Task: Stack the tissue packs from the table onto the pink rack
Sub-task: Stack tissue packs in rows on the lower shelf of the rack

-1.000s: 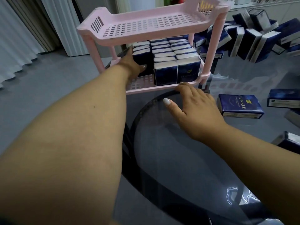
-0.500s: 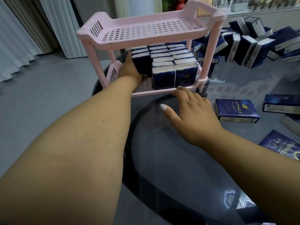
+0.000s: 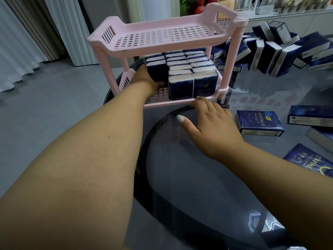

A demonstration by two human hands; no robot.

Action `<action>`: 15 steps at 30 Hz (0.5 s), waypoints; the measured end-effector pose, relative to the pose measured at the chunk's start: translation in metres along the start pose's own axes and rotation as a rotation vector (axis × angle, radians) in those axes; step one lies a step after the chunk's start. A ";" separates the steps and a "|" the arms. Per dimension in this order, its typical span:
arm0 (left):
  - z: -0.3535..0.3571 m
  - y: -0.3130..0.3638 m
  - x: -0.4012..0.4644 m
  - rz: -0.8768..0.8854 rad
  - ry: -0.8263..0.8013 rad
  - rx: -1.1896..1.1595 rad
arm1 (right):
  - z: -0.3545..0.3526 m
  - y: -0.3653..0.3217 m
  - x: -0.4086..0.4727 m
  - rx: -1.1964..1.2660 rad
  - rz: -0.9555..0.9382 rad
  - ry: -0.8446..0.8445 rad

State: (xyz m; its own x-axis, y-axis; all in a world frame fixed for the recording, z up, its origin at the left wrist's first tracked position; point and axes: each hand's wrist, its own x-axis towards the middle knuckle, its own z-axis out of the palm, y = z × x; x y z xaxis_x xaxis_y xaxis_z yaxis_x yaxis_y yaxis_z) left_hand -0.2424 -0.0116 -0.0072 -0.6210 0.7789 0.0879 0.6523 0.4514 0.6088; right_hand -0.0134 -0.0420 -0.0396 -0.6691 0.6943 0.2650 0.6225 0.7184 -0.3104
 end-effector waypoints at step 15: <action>-0.014 0.013 -0.048 -0.127 0.174 -0.190 | -0.003 -0.001 0.000 0.039 0.004 0.015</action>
State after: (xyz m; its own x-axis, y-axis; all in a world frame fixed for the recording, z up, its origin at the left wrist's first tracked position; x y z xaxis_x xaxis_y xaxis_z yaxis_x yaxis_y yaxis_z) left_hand -0.2105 -0.0489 0.0071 -0.7686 0.6272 0.1257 0.4815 0.4379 0.7592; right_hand -0.0130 -0.0428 -0.0369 -0.6600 0.6982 0.2775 0.6089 0.7134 -0.3468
